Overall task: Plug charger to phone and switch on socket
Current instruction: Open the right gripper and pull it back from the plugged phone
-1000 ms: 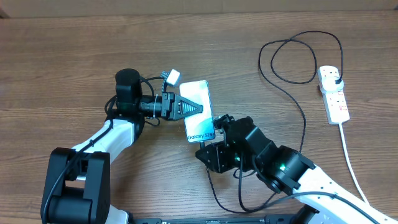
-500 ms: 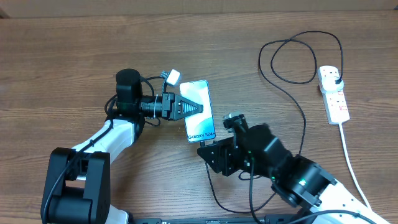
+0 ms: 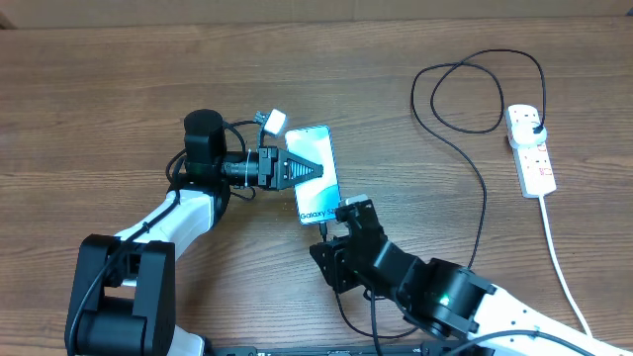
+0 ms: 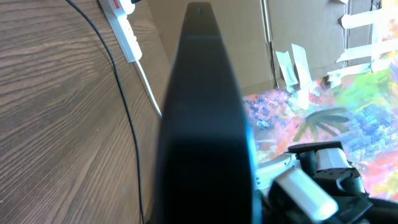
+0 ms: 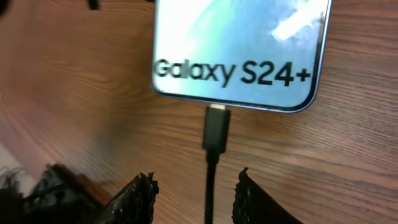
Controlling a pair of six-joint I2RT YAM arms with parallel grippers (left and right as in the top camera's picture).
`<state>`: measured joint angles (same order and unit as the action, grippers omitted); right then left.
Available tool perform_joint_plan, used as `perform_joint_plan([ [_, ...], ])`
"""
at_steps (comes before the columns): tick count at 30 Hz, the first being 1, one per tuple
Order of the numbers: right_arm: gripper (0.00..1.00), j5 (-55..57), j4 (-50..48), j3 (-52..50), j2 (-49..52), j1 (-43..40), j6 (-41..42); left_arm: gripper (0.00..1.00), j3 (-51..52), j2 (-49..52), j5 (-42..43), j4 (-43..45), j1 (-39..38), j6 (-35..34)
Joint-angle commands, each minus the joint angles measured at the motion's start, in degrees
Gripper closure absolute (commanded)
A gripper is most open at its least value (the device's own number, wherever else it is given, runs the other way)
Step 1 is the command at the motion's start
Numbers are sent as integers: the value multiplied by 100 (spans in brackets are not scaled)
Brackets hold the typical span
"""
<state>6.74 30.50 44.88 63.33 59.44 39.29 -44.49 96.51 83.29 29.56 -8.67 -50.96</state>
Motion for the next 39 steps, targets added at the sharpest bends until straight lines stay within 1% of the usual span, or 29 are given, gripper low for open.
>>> perform_joint_plan([
  [1,59,424,-24,94,308,50,125,96,22,-24,35,-63,-37,127],
  [4,66,415,-90,94,404,50,129,96,22,-24,35,-271,-37,177],
  [13,92,417,-319,94,404,50,125,96,22,-24,197,-278,-37,212],
  [15,96,420,-378,94,404,50,122,96,22,-24,280,-275,-37,216],
  [16,96,422,-422,94,404,50,120,96,22,-24,326,-275,-37,219],
  [21,96,529,-772,94,402,44,81,96,22,-24,411,-275,-50,280],
  [25,96,525,-949,98,391,42,-52,96,24,-24,662,-278,-133,424],
  [29,96,527,-942,146,391,37,-57,96,24,-24,699,-275,-258,428],
  [32,96,525,-918,306,387,11,-358,95,24,-24,723,-278,-315,431],
  [35,96,516,-695,474,387,-4,-374,96,24,-24,719,-278,-315,426],
  [36,93,511,-612,494,387,-2,-372,96,24,-24,713,-278,-315,426],
  [38,75,439,-474,503,387,2,-369,96,24,-24,627,-278,-315,426],
  [39,62,396,-424,503,387,2,-367,96,24,-24,564,-278,-315,426],
])
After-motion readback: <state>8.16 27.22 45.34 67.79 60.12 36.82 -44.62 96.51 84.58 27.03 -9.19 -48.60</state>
